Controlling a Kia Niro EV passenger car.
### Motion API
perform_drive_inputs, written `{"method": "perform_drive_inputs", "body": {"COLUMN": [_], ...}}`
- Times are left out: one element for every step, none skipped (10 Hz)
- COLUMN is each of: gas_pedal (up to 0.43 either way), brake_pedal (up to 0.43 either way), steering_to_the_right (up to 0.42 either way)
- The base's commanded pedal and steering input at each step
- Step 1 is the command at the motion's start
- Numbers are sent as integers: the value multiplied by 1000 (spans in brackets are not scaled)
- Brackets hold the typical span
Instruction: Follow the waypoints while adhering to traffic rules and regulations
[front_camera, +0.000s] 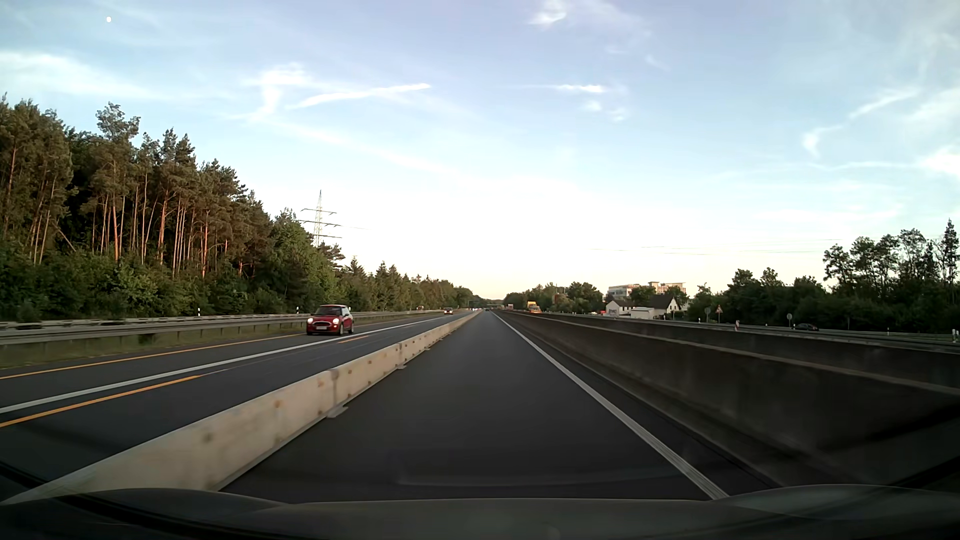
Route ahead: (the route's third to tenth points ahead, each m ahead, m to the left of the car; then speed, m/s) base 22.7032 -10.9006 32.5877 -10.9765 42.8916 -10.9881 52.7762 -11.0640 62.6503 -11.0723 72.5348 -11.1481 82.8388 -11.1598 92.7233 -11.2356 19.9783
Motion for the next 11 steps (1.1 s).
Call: {"method": "perform_drive_inputs", "body": {"gas_pedal": [197,197,197,197,197,197,197,197,197,197,197], "brake_pedal": [0,0,0,0,0,0,0,0,0,0,0], "steering_to_the_right": [2,2,2,2,2,2,2,2,2,2,2]}}
